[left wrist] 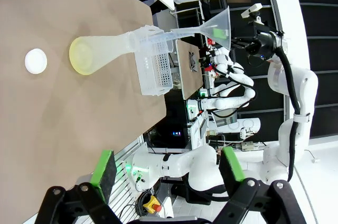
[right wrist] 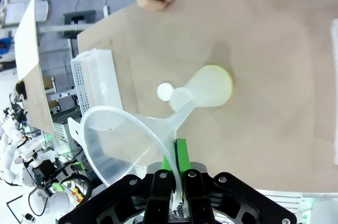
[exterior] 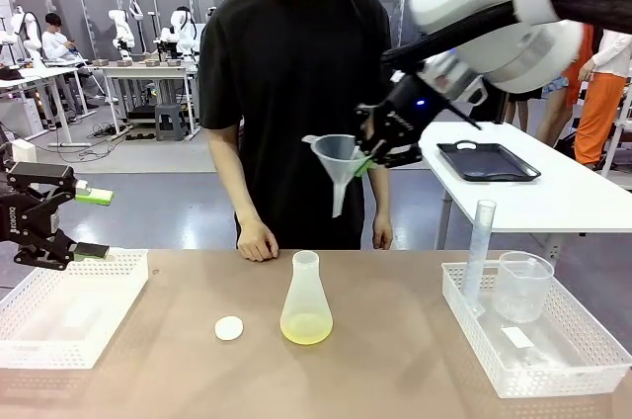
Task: Prepare the solutions needed for the experiment.
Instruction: Once the solution is in the Big flask , pick up the Plastic Funnel and place it back into the right Organizing basket.
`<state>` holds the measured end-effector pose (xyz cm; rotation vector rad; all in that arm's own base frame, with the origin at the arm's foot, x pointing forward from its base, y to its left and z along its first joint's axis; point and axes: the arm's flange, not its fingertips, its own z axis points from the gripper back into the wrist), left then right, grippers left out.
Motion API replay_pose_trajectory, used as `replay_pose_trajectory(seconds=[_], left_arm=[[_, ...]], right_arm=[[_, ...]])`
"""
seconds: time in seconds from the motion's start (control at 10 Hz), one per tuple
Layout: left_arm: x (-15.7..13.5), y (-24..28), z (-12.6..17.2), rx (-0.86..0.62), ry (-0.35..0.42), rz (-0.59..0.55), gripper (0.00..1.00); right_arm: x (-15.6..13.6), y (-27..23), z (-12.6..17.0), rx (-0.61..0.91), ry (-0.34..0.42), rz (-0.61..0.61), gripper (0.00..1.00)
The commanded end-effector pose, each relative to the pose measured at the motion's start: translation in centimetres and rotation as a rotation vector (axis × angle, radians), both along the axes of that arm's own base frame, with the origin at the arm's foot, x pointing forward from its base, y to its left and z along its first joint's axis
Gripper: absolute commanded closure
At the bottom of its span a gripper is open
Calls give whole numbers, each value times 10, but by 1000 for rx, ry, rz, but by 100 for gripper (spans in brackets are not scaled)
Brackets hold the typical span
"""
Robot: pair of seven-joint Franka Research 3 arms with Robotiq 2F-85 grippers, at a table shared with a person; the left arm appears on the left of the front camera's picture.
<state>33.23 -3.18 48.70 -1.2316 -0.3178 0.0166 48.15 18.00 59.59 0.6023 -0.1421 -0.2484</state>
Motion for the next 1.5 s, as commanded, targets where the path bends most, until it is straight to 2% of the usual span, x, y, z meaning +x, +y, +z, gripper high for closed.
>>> replay_pose_trajectory(seconds=[0.0, 0.2, 0.3, 0.4, 0.7, 0.8, 1.1, 1.2, 1.4], left_arm=[[2, -2, 1, -22, -7, -2, 0], [2, -2, 1, -22, -7, -2, 0], [2, -2, 1, -22, -7, -2, 0], [2, -2, 1, -22, -7, -2, 0], [2, -2, 1, -22, -7, -2, 0], [2, -2, 1, -22, -7, -2, 0], [2, -2, 1, -22, -7, -2, 0], [2, -2, 1, -22, -7, -2, 0], [2, -2, 1, -22, -7, -2, 0]], right_arm=[[-13, -54, -11, -22, -4, 9, 100], [-22, -109, -28, -61, -29, -51, 100], [-23, -133, -40, -63, -43, -45, 100], [-24, -153, -50, -57, -32, -85, 100], [-30, -182, -61, -87, -63, -182, 100], [-23, -181, -59, -57, -9, -133, 100], [-23, -181, -59, -57, -9, -133, 100], [-24, -183, -62, -63, -17, -145, 97], [-32, -219, -72, -175, 79, -130, 97]])
